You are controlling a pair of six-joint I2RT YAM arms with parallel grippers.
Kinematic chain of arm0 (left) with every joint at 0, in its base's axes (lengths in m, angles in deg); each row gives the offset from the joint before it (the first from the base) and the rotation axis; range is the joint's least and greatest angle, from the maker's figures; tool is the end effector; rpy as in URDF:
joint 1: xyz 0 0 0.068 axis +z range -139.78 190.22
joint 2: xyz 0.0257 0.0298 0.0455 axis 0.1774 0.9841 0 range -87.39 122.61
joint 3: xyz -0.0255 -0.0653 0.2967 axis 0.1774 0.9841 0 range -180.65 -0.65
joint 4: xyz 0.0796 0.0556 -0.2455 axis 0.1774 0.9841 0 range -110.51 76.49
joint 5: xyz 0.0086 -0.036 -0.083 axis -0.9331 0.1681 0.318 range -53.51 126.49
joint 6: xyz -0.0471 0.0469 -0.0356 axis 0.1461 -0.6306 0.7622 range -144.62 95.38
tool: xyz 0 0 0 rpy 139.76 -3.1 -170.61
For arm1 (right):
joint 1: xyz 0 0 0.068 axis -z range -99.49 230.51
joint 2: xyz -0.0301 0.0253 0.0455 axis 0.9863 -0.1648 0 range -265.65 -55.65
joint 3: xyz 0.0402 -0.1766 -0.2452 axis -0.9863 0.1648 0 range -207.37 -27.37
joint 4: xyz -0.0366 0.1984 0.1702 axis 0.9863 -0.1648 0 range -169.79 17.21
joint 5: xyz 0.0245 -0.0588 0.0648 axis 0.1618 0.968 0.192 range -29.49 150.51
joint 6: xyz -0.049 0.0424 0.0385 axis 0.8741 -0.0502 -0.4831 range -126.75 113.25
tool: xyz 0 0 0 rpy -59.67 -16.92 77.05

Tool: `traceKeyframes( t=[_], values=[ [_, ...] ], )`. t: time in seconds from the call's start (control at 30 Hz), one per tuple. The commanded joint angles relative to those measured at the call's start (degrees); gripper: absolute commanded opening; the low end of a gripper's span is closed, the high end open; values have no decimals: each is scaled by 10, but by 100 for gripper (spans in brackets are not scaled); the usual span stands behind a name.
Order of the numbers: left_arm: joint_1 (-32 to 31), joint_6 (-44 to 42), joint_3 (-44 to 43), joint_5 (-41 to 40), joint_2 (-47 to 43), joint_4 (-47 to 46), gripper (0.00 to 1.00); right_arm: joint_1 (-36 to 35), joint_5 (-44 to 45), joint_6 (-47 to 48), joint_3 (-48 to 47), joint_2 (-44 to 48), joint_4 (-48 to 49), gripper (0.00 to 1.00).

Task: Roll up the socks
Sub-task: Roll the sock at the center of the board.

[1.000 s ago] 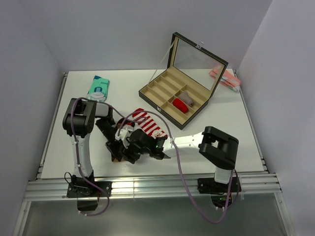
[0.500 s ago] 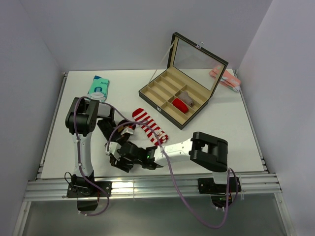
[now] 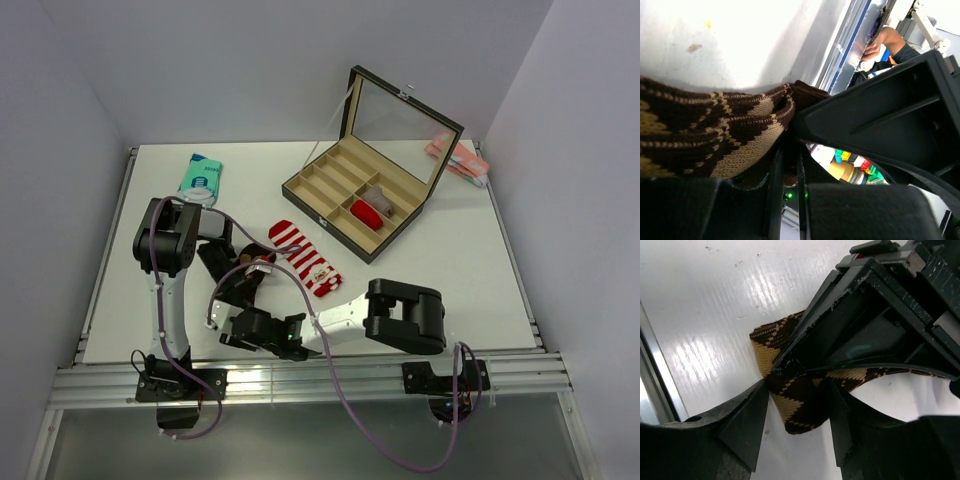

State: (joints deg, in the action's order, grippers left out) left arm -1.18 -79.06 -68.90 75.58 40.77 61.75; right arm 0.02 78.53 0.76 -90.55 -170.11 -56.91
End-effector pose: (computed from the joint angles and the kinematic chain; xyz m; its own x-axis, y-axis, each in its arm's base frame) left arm 0.2688 -0.0951 0.0872 -0.6221 0.7694 0.1448 0.2944 0.4013 -0.8673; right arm 0.0944 0.4448 0.1503 0.0223 -0.6194 -0.7848 -0.9011 0.3276 -0.2842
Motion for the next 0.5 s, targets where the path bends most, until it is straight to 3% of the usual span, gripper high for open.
traceKeyframes(
  t=[0.0,0.1,0.23,0.47],
  values=[
    [-3,-43,7,-58,26,-87,0,-2,62,24,-13,-33,-3,56],
    [-3,-51,7,-56,25,-79,0,-4,68,29,-29,-50,-19,48],
    [-3,-52,8,-51,10,-81,1,-5,47,24,-32,-55,-44,12],
    [0,-34,-15,-16,-61,-105,16,-4,11,0,-36,-39,-100,8]
  ],
)
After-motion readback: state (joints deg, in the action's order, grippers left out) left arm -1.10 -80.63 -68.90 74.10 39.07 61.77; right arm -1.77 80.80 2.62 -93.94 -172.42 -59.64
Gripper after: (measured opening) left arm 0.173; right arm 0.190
